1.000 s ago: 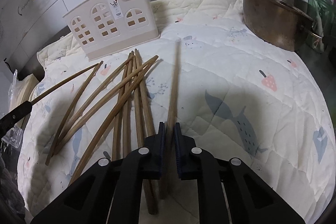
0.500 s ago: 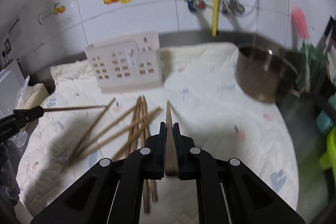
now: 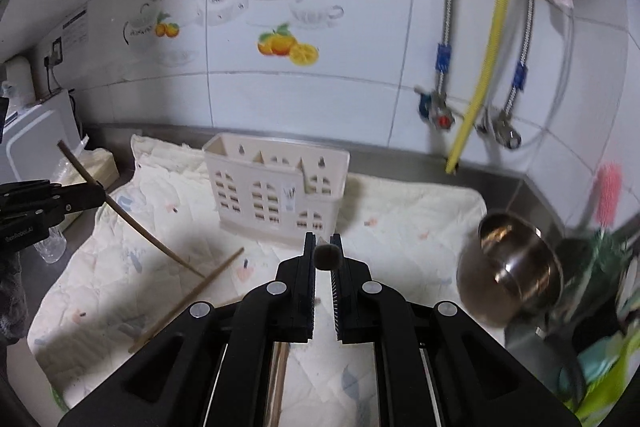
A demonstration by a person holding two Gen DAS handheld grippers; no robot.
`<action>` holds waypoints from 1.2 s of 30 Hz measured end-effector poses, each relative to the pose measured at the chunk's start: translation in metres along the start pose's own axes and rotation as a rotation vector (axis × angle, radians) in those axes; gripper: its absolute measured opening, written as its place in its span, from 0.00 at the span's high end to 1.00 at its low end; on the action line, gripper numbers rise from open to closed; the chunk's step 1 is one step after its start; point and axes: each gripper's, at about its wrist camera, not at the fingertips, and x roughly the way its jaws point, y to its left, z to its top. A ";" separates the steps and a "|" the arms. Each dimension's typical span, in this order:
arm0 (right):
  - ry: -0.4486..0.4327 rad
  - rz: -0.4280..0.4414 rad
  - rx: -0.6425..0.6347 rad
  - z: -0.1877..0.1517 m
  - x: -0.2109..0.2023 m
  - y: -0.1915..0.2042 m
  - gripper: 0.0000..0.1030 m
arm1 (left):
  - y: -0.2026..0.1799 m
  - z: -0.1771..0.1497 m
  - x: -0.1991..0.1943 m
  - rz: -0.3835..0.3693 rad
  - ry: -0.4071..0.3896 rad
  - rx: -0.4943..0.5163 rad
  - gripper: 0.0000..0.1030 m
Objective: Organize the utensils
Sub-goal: 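Lift both held chopsticks and carry them over the white utensil holder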
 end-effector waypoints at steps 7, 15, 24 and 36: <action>-0.006 0.034 -0.033 0.039 -0.007 -0.002 0.93 | -0.017 0.048 -0.025 0.004 -0.099 0.067 0.95; 0.026 0.053 -0.014 0.073 0.009 -0.017 0.93 | -0.017 0.110 -0.022 0.072 -0.172 0.100 0.95; 0.116 0.059 -0.027 0.086 0.051 -0.017 0.93 | -0.002 0.128 0.036 0.128 -0.091 0.083 0.95; 0.190 0.065 0.010 0.082 0.100 -0.022 0.92 | 0.027 0.106 0.080 0.092 0.023 0.013 0.94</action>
